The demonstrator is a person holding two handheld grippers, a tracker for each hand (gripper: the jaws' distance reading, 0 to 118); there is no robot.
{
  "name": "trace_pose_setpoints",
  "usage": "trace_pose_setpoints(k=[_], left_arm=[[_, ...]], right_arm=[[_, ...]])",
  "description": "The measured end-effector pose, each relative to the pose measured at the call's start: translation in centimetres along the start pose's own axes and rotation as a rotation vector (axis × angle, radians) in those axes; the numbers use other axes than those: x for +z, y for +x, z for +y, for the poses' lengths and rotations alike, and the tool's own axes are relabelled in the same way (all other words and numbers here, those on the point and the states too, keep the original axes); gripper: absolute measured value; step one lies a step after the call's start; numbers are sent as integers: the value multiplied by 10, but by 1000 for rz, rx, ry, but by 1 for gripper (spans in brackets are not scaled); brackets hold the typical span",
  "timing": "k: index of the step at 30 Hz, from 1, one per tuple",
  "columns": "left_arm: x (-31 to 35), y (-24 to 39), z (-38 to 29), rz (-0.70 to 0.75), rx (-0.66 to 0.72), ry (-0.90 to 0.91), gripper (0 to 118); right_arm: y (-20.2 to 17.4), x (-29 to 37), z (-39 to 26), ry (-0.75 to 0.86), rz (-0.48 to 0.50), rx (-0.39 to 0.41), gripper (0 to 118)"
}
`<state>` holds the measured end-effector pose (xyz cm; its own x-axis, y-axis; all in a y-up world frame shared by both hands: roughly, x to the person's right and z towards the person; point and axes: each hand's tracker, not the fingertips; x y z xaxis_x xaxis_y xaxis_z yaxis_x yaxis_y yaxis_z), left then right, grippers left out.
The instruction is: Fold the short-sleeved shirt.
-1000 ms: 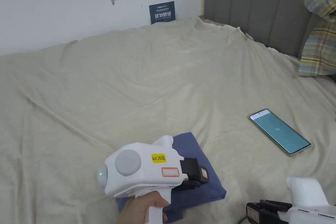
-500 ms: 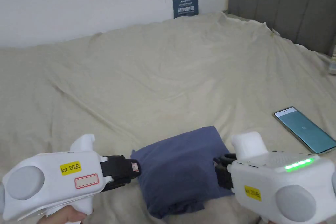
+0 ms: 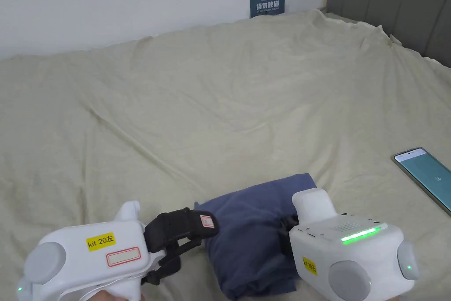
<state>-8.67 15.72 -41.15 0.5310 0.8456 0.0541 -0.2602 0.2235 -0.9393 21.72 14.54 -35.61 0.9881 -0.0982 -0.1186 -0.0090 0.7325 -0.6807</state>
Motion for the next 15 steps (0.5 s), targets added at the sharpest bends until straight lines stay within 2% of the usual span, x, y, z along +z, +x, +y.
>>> trace_pose_setpoints(k=[3, 5, 7, 8, 11, 13, 14, 15], left_arm=[[-27, -3, 8, -97, 48, -72, 118], [-46, -3, 8, -65, 64, -129, 118], [-63, -5, 6, -82, 96, -171, 118], [-69, -2, 5, -139, 98, -166, 118], [-84, -3, 11, -133, 90, -181, 118], [-84, -5, 15, -181, 161, -171, 117], [-85, -7, 17, -176, 150, -179, 111], [-85, -7, 18, -165, 151, -181, 84]], right_arm=[[-2, 1, 0, -3, -8, 33, 0], [-2, 1, 0, -4, -10, 36, 0], [0, 3, 0, -5, 0, 8, 0], [2, 3, 0, -5, 9, -11, 0], [8, 6, -1, -5, 31, -65, 0], [12, 6, -1, -7, 42, -84, 0], [13, 7, -1, -8, 46, -86, 0], [14, 8, 0, -11, 51, -91, 0]])
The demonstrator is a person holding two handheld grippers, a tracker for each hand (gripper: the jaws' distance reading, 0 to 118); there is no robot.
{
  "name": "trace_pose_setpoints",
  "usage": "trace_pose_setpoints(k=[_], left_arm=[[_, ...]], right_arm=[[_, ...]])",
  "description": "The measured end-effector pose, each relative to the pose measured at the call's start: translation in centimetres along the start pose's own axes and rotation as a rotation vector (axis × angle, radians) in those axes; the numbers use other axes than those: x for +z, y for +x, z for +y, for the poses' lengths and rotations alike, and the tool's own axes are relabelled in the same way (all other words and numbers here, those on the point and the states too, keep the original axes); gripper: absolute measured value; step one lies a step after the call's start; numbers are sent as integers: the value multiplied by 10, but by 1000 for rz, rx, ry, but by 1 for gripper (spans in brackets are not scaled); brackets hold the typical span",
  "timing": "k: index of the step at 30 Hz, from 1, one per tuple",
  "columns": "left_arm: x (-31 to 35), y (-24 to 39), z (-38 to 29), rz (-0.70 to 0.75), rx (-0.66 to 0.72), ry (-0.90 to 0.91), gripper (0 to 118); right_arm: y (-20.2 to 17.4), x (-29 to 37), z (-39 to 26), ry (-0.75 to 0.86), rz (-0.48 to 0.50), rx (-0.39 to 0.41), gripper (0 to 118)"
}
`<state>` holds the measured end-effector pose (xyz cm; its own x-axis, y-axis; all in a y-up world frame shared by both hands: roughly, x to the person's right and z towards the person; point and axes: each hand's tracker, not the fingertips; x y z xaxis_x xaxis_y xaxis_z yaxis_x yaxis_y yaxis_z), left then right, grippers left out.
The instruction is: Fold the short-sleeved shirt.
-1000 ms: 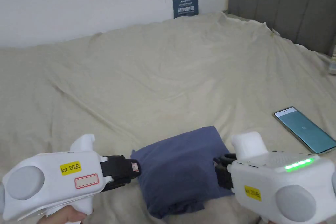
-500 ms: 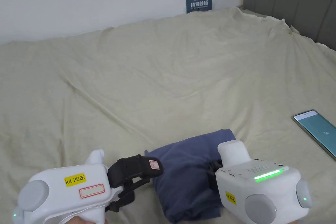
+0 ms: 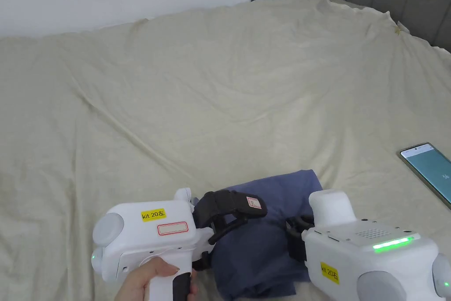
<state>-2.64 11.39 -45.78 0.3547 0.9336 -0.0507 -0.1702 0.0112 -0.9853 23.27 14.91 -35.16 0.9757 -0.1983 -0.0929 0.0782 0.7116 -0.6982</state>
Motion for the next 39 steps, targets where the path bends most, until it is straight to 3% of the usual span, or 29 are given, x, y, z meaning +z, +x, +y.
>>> trace_pose_setpoints(k=[1, 2, 3, 6, 12, 16, 25, 27, 31, 36, 39], left_arm=[[1, 0, 0, 37, -5, 9, 48], [5, -1, -2, 99, -10, 33, 39], [5, -4, -2, 182, -20, 41, 39], [14, -13, -4, 70, 47, 23, 39], [62, -3, -4, 175, -40, 51, 39], [138, -8, -16, 245, -97, 144, 39], [360, -57, -33, 468, 4, 443, 39], [399, -59, -39, 581, -28, 494, 39], [479, -68, -49, 765, 59, 628, 39], [537, -69, -38, 1228, -34, 660, 39], [561, -82, -22, 1302, -49, 657, 39]], right_arm=[[0, 1, 1, -5, 1, -7, 0], [1, 2, 1, -7, 1, -13, 0], [1, 4, 2, -8, 1, -15, 0], [-3, 10, 1, -23, -7, -15, 0], [-27, 36, 1, 5, 3, 28, 0], [-58, 45, 0, 62, 0, 58, 0], [-141, 13, 11, 81, 92, 104, 0], [-156, 7, 13, 90, 102, 121, 0], [-180, -9, 20, 66, 134, 145, 0], [-204, -21, 28, 31, 123, 199, 0], [-214, -27, 30, 16, 127, 221, 0]])
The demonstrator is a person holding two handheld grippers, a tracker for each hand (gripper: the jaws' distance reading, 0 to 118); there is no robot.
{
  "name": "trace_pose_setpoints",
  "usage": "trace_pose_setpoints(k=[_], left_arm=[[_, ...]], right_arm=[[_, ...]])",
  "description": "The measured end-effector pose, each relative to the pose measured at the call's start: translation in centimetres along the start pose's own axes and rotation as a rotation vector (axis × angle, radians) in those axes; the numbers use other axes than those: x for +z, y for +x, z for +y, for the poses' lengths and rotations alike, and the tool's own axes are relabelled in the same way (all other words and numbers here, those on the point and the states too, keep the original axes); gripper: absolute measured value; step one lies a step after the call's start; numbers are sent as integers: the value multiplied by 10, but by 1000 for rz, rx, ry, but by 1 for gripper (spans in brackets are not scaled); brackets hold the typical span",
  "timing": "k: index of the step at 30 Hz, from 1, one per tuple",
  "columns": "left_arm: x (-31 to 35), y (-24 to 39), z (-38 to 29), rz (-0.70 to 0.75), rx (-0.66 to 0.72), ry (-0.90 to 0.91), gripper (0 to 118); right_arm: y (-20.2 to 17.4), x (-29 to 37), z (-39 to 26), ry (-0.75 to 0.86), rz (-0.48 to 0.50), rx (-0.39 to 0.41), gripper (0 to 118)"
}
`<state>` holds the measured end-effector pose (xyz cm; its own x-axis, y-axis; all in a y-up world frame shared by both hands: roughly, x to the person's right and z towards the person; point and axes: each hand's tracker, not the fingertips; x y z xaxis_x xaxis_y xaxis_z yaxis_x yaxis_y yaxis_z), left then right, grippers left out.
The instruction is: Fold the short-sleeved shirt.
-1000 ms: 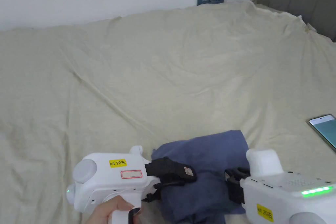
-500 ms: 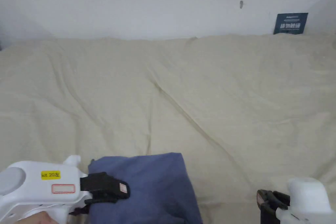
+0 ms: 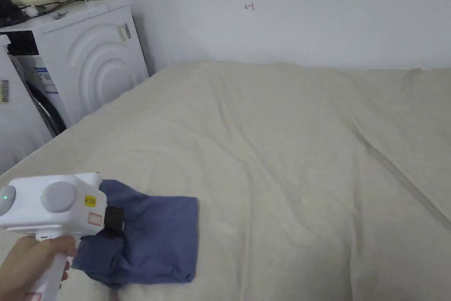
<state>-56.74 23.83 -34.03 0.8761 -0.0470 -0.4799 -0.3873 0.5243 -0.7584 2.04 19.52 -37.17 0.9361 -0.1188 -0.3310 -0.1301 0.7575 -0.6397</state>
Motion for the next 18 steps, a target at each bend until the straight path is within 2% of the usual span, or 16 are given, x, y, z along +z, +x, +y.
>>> trace_pose_setpoints(k=[6, 9, 10, 11, 12, 13, 14, 15, 18], left_arm=[[-36, -10, 30, 360, -74, 131, 39], [-55, -22, 42, 427, -154, 112, 39], [-60, -24, 44, 445, -182, 102, 44], [-64, -29, 44, 451, -164, 104, 56], [-65, -31, 43, 464, -160, 102, 77], [-62, -33, 42, 507, -121, 122, 92], [-57, -35, 42, 532, -70, 151, 102], [-47, -40, 41, 512, -47, 194, 109], [-23, -46, 41, 462, 9, 279, 109]], right_arm=[[-10, -1, 6, -13, -17, 22, 0], [-5, 0, 7, -18, -32, 22, 0], [-3, 0, 7, -20, -39, 21, 0], [-2, 1, 7, -19, -43, 18, 0], [0, 2, 7, -19, -47, 12, 0], [4, 3, 7, -20, -47, 6, 0], [6, 4, 7, -24, -50, 2, 0], [7, 5, 7, -29, -52, 1, 0], [11, 6, 6, -31, -52, 10, 0]])
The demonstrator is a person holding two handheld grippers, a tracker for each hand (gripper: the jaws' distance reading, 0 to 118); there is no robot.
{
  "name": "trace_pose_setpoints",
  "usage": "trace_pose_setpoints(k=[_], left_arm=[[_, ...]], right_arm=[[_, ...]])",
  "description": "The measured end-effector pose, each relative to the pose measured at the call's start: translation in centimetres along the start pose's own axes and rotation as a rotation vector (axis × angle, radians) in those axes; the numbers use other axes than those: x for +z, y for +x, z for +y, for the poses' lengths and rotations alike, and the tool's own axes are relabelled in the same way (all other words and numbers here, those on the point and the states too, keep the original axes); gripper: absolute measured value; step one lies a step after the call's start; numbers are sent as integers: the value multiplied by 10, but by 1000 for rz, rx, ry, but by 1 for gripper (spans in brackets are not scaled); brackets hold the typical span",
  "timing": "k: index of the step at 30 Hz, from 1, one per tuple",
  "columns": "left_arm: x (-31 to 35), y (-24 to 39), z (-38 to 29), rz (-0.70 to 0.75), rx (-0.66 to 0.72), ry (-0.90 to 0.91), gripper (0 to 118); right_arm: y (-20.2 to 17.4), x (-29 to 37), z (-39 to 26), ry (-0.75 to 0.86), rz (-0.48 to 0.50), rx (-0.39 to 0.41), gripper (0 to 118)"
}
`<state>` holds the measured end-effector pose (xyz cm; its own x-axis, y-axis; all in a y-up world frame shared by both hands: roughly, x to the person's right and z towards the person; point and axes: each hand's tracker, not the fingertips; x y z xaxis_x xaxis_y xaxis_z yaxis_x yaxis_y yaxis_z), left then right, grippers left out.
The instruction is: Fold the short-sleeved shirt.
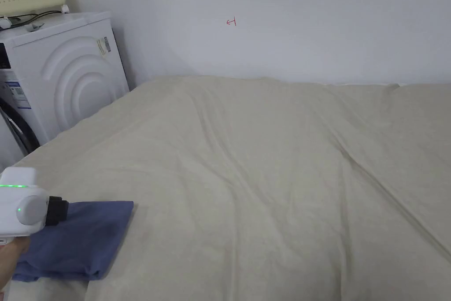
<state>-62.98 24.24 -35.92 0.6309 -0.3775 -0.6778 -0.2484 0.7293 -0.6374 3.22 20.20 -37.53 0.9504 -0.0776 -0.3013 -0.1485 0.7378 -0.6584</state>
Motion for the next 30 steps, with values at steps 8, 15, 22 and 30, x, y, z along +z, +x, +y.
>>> trace_pose_setpoints(k=[8, 15, 22, 30], left_arm=[[96, 12, -20, -302, 134, 122, 19], [212, 67, -56, -470, 143, 274, 0], [321, 125, -87, -559, 109, 402, 0], [428, 189, -115, -707, 54, 485, 0]], right_arm=[[2, 20, 4, 76, 2, -42, 0], [20, 64, 8, 273, -33, -80, 0], [34, 122, 17, 475, -75, -54, 0], [50, 176, 21, 590, -117, -36, 0]])
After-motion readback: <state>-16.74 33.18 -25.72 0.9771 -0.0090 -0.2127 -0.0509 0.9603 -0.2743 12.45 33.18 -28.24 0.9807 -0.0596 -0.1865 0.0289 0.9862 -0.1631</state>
